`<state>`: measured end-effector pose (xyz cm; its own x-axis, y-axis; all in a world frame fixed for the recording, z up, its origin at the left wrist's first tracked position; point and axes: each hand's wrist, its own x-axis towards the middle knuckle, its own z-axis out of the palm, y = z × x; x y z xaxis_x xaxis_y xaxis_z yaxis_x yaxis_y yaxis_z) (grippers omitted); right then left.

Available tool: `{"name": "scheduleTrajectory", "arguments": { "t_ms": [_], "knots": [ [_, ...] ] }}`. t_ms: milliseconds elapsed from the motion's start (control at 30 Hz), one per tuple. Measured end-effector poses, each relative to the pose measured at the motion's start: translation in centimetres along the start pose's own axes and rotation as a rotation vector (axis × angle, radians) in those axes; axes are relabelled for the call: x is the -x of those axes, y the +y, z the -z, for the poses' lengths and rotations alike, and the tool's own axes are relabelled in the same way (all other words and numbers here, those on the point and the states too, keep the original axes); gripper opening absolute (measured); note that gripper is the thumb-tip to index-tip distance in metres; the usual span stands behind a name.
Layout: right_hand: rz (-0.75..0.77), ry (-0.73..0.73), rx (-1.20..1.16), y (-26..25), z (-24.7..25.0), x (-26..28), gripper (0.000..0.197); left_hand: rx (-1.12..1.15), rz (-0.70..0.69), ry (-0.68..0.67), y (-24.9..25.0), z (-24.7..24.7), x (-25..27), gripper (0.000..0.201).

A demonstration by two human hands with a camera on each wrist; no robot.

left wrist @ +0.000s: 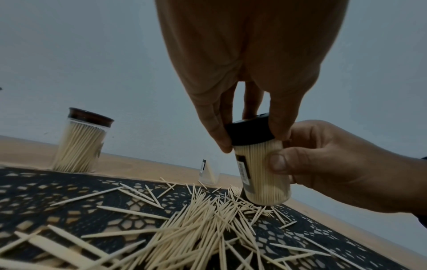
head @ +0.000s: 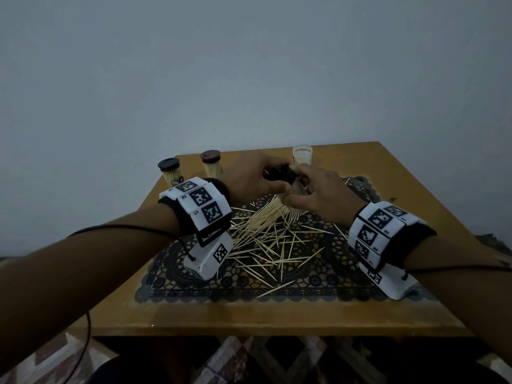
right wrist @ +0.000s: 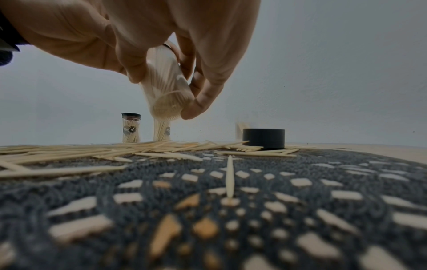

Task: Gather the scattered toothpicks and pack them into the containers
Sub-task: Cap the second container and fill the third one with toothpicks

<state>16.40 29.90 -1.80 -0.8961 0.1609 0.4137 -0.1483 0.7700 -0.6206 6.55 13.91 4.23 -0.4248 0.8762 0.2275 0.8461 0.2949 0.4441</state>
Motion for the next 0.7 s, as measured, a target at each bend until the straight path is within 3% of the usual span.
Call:
{"name": "scheduleTrajectory", "arguments": {
  "t_ms": [300, 433, 600, 700],
  "knots": [
    [0.021, 0.016, 0.078, -0.1, 0.0, -0.1, 0.036, 0.048, 0.058, -0.003, -0.6, -0.5, -1.0, 0.024],
    [0.034, -0.007, 0.099, -0.2, -0.1, -0.1, 0.032, 0.273, 0.164, -0.004, -1.0, -0.7, -0.9, 0.025],
    [0.035, -0.022, 0.133, -0.1, -0.3, -0.2, 0.053, 0.52, 0.311, 0.071, -1.4, -0.8, -1.5, 0.03],
    [0.037, -0.033, 0.106, -0.1, -0.2, -0.1, 0.047, 0.574, 0.32, 0.041, -1.5, -0.7, -1.5, 0.026]
  ]
}}
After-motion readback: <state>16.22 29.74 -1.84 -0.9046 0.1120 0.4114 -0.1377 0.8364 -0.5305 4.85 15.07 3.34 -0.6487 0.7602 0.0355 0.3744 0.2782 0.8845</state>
